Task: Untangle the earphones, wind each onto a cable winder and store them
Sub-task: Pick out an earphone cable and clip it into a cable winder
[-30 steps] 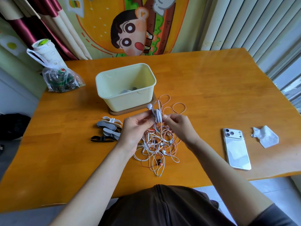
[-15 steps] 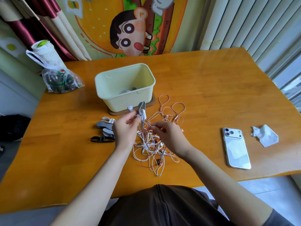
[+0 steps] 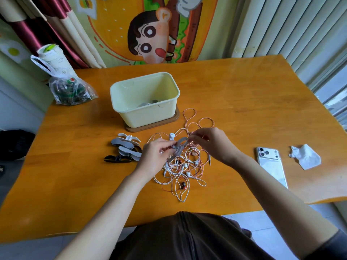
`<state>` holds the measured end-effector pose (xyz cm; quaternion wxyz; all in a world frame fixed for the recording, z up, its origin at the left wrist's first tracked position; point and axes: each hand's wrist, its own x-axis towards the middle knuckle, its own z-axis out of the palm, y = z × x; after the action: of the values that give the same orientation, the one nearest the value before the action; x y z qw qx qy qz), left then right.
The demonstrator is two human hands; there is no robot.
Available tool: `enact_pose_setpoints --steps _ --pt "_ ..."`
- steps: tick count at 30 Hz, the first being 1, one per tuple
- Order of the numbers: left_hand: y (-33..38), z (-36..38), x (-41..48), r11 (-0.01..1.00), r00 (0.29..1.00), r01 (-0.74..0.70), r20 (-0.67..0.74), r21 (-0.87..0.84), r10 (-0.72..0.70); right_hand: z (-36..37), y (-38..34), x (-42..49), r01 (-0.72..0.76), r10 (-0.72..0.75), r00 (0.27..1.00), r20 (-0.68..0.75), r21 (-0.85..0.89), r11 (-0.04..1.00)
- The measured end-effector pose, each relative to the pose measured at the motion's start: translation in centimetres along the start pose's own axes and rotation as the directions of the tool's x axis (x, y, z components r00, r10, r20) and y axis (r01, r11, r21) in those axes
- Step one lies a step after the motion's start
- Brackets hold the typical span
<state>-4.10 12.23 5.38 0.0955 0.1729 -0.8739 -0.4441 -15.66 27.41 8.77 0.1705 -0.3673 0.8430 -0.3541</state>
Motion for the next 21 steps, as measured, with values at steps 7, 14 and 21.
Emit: enact_pose_setpoints --steps 7,14,21 --pt "0.1 -1.2 0.1 0.964 0.982 0.109 0.174 -0.242 -0.067 -0.2 0.1 0.4 0.007 0.004 0.995 -0.103 0.109 0.994" --pt "2.3 -1.2 0.0 0.660 0.969 0.242 0.213 -0.711 -0.126 1.7 0.3 0.6 -0.081 0.118 0.989 -0.088 0.347 0.934" --pt "2.9 -0.9 1.1 0.388 0.930 0.269 0.133 -0.882 -0.342 4.1 -0.8 -0.4 -0.118 0.136 0.991 -0.014 0.413 0.903"
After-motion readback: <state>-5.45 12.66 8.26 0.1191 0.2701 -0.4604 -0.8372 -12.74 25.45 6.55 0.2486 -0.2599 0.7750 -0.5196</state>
